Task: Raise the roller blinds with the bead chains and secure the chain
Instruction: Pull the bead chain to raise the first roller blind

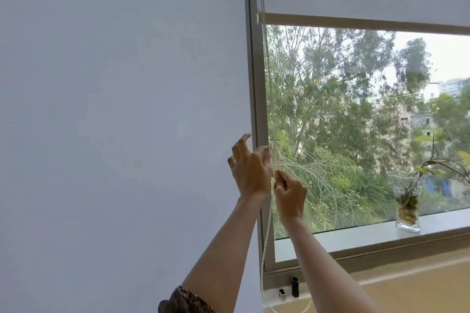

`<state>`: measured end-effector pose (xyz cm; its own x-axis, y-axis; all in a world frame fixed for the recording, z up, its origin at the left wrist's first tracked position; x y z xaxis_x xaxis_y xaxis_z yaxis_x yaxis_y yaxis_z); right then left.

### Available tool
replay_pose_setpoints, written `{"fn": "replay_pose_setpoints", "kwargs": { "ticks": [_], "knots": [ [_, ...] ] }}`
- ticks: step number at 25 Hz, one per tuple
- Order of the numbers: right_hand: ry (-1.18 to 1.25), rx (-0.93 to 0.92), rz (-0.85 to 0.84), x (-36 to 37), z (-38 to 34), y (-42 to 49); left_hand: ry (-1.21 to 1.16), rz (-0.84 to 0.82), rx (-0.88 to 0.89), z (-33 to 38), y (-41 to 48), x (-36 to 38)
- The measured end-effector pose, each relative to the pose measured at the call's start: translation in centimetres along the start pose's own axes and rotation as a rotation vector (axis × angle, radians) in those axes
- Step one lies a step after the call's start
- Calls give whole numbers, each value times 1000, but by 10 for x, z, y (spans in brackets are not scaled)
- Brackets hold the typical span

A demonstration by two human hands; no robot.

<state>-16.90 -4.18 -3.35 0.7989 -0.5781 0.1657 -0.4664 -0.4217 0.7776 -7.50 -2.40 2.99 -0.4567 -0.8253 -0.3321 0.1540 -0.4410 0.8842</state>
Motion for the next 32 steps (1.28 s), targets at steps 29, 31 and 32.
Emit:
{"fn": "replay_pose_setpoints", "kwargs": {
  "ticks": [29, 31, 32],
  "knots": [
    [-35, 294, -355, 2, 60, -93, 43, -211, -183, -43, -49, 29],
    [-7, 327, -388, 1, 57, -83, 61, -250, -190, -47, -44, 27],
    [11, 333, -376, 0, 53, -74, 65, -273, -199, -49, -41, 27]
  ]
}}
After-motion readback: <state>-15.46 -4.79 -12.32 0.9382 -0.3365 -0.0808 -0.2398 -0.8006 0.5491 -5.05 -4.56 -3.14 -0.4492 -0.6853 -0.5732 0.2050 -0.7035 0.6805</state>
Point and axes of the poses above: each hand's wrist, its own y-axis towards the middle knuckle, its own x-axis out of the palm, z = x × y, the point moved 2 cm from there along y, towards the middle knuckle, and after that the axes turned 8 degrees about y, right-handed, at the moved point
